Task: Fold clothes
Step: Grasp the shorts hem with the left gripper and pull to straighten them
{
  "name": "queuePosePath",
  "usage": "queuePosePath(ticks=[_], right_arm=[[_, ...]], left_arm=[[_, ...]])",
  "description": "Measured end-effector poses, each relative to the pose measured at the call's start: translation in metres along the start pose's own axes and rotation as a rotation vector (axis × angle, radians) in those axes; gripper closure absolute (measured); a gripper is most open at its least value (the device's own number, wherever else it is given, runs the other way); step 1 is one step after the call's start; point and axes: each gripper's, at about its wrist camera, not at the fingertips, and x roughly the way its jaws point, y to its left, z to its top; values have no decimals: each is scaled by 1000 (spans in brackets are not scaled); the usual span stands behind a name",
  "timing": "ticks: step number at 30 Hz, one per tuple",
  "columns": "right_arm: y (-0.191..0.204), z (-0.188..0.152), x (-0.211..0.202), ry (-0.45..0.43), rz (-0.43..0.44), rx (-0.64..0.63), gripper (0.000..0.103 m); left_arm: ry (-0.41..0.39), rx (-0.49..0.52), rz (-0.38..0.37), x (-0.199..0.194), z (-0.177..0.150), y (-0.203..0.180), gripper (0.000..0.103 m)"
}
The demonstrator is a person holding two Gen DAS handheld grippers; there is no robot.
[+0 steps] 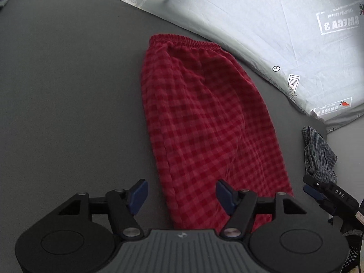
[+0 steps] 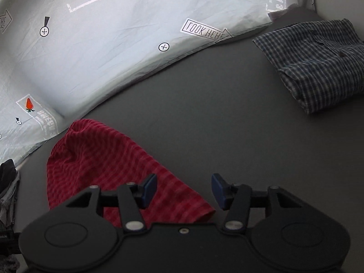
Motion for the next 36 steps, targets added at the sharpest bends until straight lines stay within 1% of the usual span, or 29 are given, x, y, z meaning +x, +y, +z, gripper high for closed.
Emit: queuePosePath(ticks=[2, 4, 6, 8, 9, 10, 11, 13, 14, 15, 16, 17, 18, 21, 23, 26, 28, 31, 33, 34, 36], right_arm=[[-9, -25, -15, 7, -18, 32, 49], [-12, -41, -29, -14, -35, 65, 49], [-13, -57, -44, -51, -29, 130, 49], [-15, -68, -59, -78, -5, 193, 48], [-16, -75, -64, -81, 18, 215, 48], [-16, -80, -69, -77, 38, 220, 48], [-13, -85, -73, -69, 41, 209, 48], [-9, -93, -82, -62, 14, 173, 48], [-7, -99, -89, -62, 4, 157, 48], [-7, -104, -93, -64, 7, 160, 48], [-8, -109, -98, -66, 10, 162, 48], [-8, -114, -103, -67, 16, 171, 48], [-9, -117, -106, -68, 19, 176, 48], [-10, -128, -116, -67, 18, 175, 48], [-8, -134, -121, -60, 23, 165, 48], [-5, -142, -123, -43, 40, 147, 48], [0, -146, -121, -23, 56, 130, 48], [11, -151, -112, 16, 89, 100, 47], [23, -153, -103, 55, 128, 64, 47], [32, -155, -96, 74, 144, 34, 47], [51, -159, -82, 106, 163, -46, 47]], left_arm=[[34, -31, 4, 5, -27, -2, 28], [63, -55, 7, 10, -53, -4, 28], [59, -42, -3, 10, -64, -9, 28], [66, -75, -45, 10, -68, -12, 28], [60, -96, -47, 12, -68, -14, 27], [60, -96, -22, 17, -68, -19, 26], [61, -96, 4, 22, -68, -23, 26], [60, -81, 61, 29, -69, -32, 28], [45, -67, 96, 29, -72, -40, 29], [35, -50, 126, 30, -74, -47, 39], [36, -20, 143, 30, -77, -52, 88], [36, 10, 161, 30, -80, -57, 95], [35, 33, 175, 29, -84, -59, 96], [21, 29, 189, 21, -95, -48, 96], [30, -20, 172, 10, -101, -29, 96], [31, -42, 163, -14, -111, 1, 96], [26, -63, 167, -30, -117, 25, 96], [18, -133, 172, -51, -124, 61, 95], [12, -159, 197, -61, -128, 79, 92], [12, -167, 208, -65, -130, 86, 86], [-2, -177, 207, -75, -132, 94, 80]])
